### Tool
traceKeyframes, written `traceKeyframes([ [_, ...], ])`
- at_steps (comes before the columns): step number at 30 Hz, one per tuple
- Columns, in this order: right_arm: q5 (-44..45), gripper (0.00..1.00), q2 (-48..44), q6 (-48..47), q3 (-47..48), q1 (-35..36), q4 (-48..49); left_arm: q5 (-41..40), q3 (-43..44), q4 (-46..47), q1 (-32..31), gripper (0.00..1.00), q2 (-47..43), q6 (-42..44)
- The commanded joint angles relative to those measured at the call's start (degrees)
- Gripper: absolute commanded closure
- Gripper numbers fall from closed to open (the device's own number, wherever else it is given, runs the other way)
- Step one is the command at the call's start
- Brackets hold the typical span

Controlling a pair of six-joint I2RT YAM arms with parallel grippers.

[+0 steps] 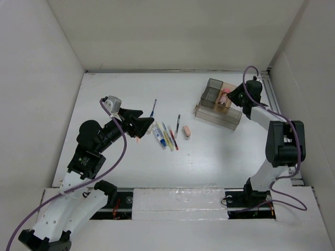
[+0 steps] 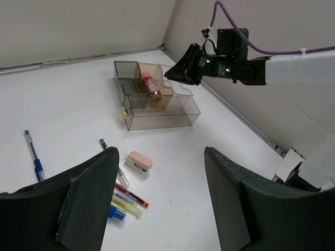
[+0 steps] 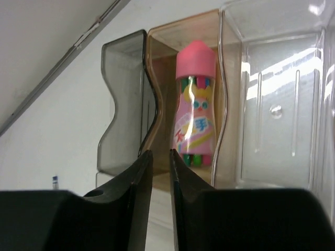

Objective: Organize the desk

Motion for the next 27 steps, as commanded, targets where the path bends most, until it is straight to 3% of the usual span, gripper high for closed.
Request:
traceKeyframes([
  [1,0.0,0.78,-8.2,-3.5,-4.0,2.3,7.0,-0.4,0.0,2.6,0.2,0.38,-0.3,-0.4],
  [2,-0.1,0.91,-9.9,-4.3,-5.5,3.4,8.5,-1.0,0.1,2.6,0.2,0.39,-0.3,-0.6],
  [4,0.9,1.0,-14.2,-8.1,-8.6,8.2,8.3,-2.0,0.0,2.4,0.2,0.41,-0.3,-1.3],
  [6,2.6,1.0,-16.3,-12.8,-10.2,12.5,6.7,-3.8,0.1,2.0,0.2,0.46,-0.7,-1.5],
  [8,4.4,1.0,-18.1,-15.8,-10.8,19.6,3.8,-5.5,0.0,1.9,0.2,0.59,-1.0,-1.8],
  [9,4.4,0.96,-18.3,-17.3,-11.4,22.0,3.2,-5.9,-0.2,2.0,0.2,0.65,-1.4,-1.8],
  [10,4.4,0.87,-18.3,-18.1,-11.7,24.2,2.3,-6.2,-0.2,2.1,0.2,0.81,-1.5,-1.8],
  [11,6.3,0.68,-18.3,-18.7,-11.9,26.5,0.5,-6.8,-0.1,1.9,0.2,0.89,-1.5,-1.8],
  [13,10.6,0.51,-18.2,-20.3,-12.6,32.7,-0.8,-7.5,0.0,1.2,0.2,1.0,-1.6,-1.8],
  [14,12.5,0.41,-17.8,-21.0,-12.7,34.1,-1.9,-8.8,0.0,1.1,0.2,1.0,-1.8,-1.9],
  [17,15.7,0.29,-15.9,-23.8,-10.7,37.4,-5.9,-8.6,0.1,1.0,0.2,1.0,-2.5,-1.9],
  [20,17.2,0.28,-11.9,-26.1,-6.4,38.7,-12.4,-8.2,0.4,1.2,0.2,0.99,-2.7,-1.6],
  [25,16.5,0.29,-4.9,-27.8,-3.0,40.0,-16.5,-8.5,0.1,1.2,0.2,0.72,-3.3,-1.6],
  [27,14.9,0.3,-3.3,-27.8,-2.4,40.7,-16.5,-8.7,0.0,1.1,0.2,0.69,-3.2,-1.8],
])
